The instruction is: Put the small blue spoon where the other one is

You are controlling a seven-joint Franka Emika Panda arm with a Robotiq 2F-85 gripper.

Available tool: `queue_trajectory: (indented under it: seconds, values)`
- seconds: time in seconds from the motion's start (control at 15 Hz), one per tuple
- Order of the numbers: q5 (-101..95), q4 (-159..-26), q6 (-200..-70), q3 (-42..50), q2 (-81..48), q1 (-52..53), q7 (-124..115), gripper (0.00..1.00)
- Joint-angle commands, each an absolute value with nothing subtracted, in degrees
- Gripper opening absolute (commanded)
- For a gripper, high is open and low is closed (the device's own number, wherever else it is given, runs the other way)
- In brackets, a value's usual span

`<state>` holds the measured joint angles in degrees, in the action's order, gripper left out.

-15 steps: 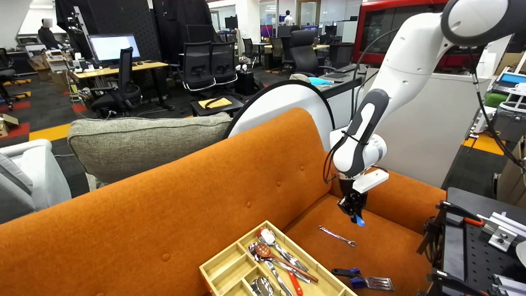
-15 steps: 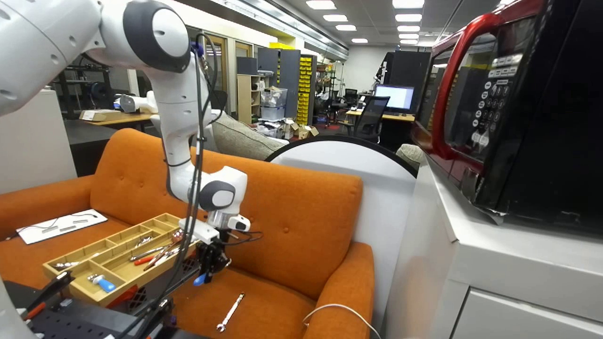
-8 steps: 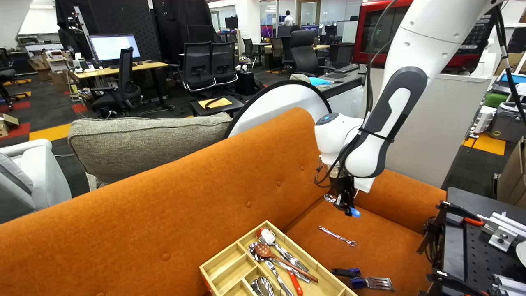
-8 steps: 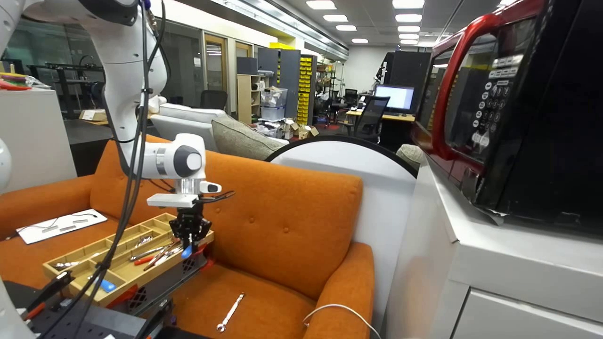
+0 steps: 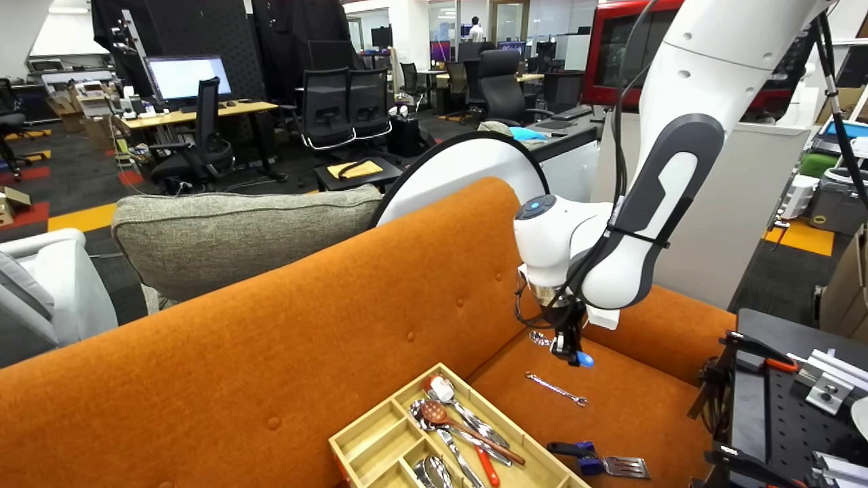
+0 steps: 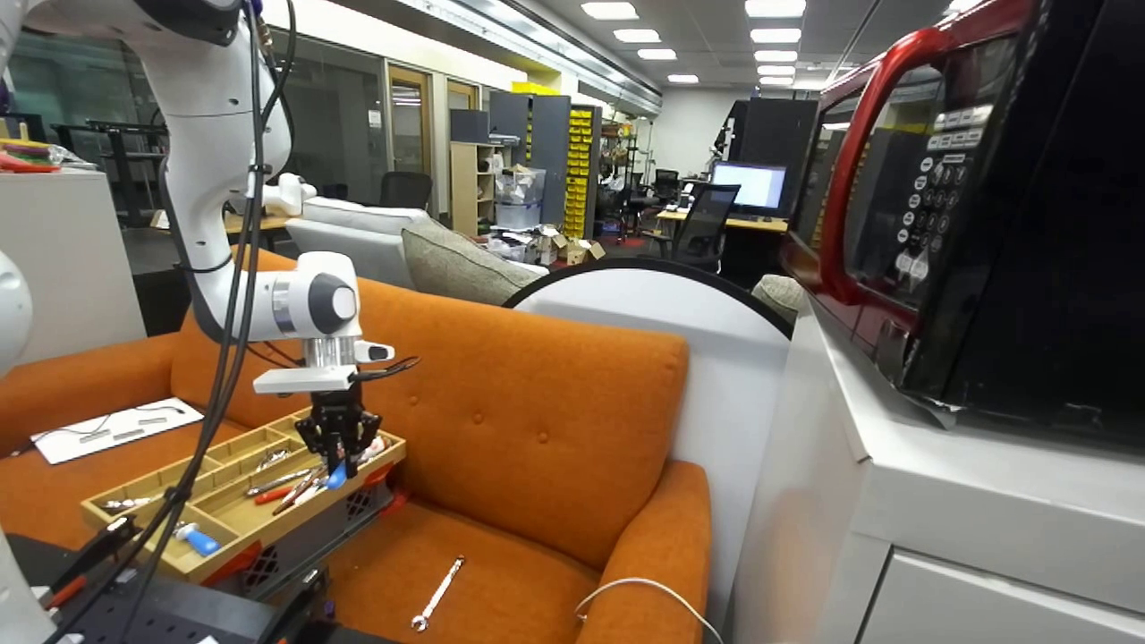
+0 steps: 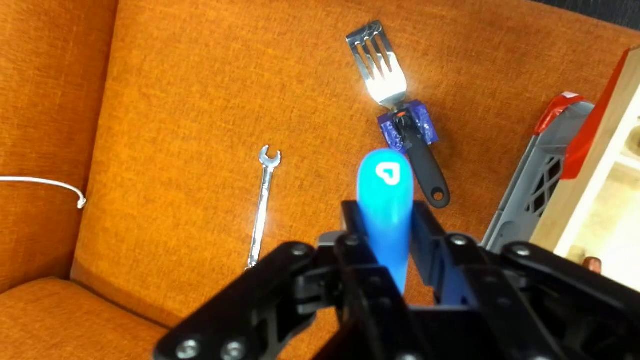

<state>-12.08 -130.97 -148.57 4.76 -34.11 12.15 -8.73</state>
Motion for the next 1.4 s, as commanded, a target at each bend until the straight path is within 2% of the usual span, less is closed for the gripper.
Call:
queue_trajectory:
  seconds: [0.0, 0.07, 0.13, 0.4, 0.73, 1.2, 1.27, 1.33]
  values:
    - [-12.4, -130.8, -148.4, 4.4, -34.1, 11.7, -9.0, 0.26]
    - [-12.4, -130.8, -148.4, 4.4, -34.1, 11.7, -9.0, 0.26]
    - [-12.4, -130.8, -148.4, 4.4, -34.1, 11.7, -9.0, 0.07]
    - [-21.5, -129.2, -149.6, 5.5, -33.8, 16.7, -7.9, 0.07]
    - [-27.8, -125.2, -151.6, 1.4, -34.9, 20.5, -4.5, 0.07]
    - [-22.8, -123.7, -154.9, -9.0, -38.9, 14.3, 13.8, 0.07]
    - [-24.2, -123.6, -153.4, -6.2, -38.2, 18.3, 9.0, 0.26]
    - [-23.5, -123.6, -153.5, -6.9, -38.7, 17.1, 10.9, 0.26]
